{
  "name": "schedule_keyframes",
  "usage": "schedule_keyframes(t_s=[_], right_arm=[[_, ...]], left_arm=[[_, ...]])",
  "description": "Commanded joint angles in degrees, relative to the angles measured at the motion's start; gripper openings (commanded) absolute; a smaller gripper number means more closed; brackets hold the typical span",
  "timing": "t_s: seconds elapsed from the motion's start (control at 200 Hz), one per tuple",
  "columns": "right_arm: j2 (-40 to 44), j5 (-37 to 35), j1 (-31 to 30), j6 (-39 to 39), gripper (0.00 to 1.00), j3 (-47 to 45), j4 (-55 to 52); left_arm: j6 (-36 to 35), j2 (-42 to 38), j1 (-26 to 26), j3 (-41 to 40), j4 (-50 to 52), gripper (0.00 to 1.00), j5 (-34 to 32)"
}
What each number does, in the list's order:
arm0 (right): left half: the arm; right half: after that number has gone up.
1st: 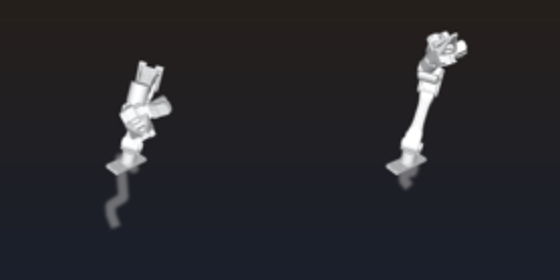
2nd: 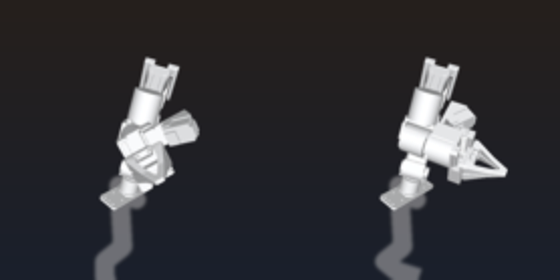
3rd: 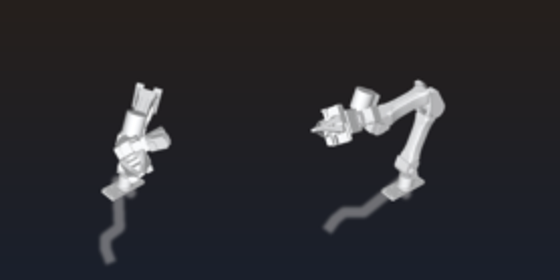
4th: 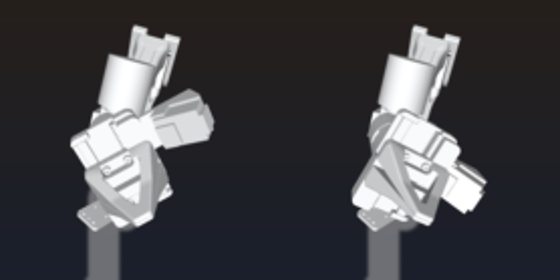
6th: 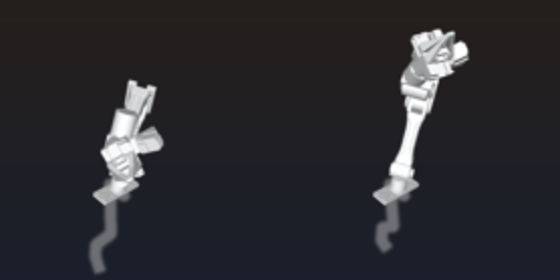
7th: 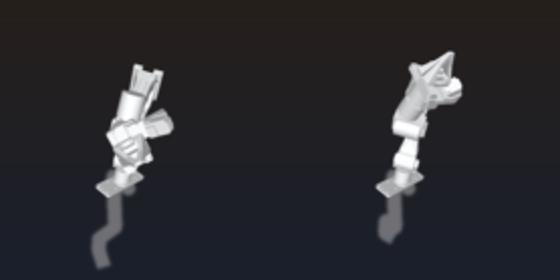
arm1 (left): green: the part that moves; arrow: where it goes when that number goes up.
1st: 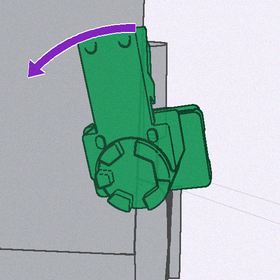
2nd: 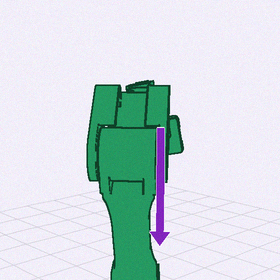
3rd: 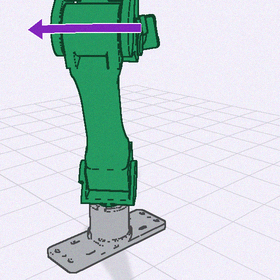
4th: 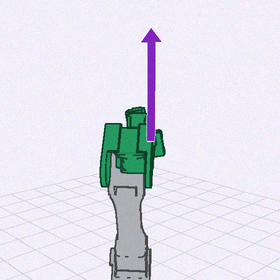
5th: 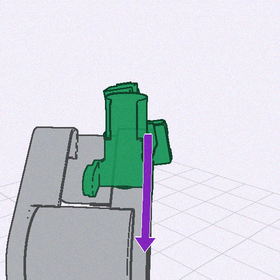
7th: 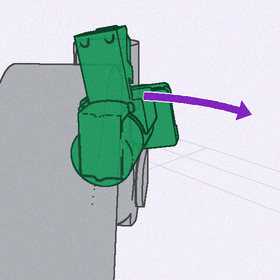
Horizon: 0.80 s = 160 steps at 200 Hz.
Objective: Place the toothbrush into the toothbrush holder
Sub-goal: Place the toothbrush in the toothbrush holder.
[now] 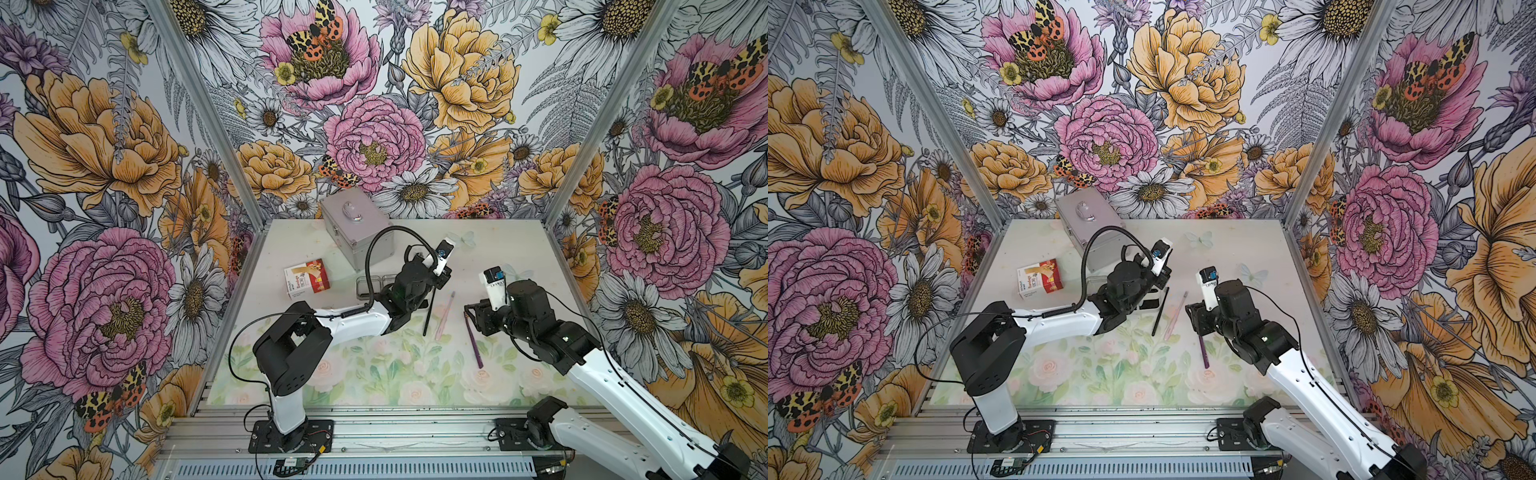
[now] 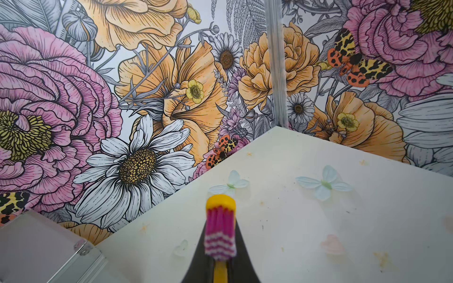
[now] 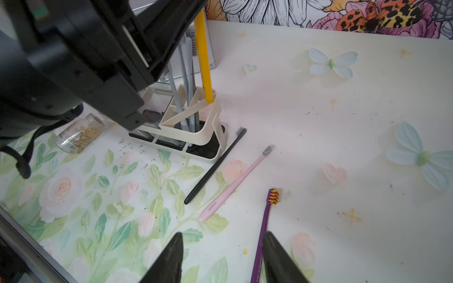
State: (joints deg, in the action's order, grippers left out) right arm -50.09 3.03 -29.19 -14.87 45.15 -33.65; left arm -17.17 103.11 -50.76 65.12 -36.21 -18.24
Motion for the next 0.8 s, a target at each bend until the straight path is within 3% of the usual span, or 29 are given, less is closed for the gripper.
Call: schedule_keyframes(t_s=[0.0, 0.53, 0.795], right_arm=[[-0.63, 0.09, 0.25, 0.99, 0.53, -0.21, 0.16], [-0.53, 0.60, 0.32, 0.89, 0.53, -0.40, 0.07], [-0.89, 0.38, 0.38, 0.90, 0.53, -0.41, 0.07]], left_arm=[[-1.24, -0.96, 0.15, -1.42, -4.42, 0.00, -2.84], [0.33, 0.59, 1.09, -1.14, -5.67, 0.00, -9.39], [3.85, 2.79, 1.71, -1.85, -5.36, 0.00, -8.56]])
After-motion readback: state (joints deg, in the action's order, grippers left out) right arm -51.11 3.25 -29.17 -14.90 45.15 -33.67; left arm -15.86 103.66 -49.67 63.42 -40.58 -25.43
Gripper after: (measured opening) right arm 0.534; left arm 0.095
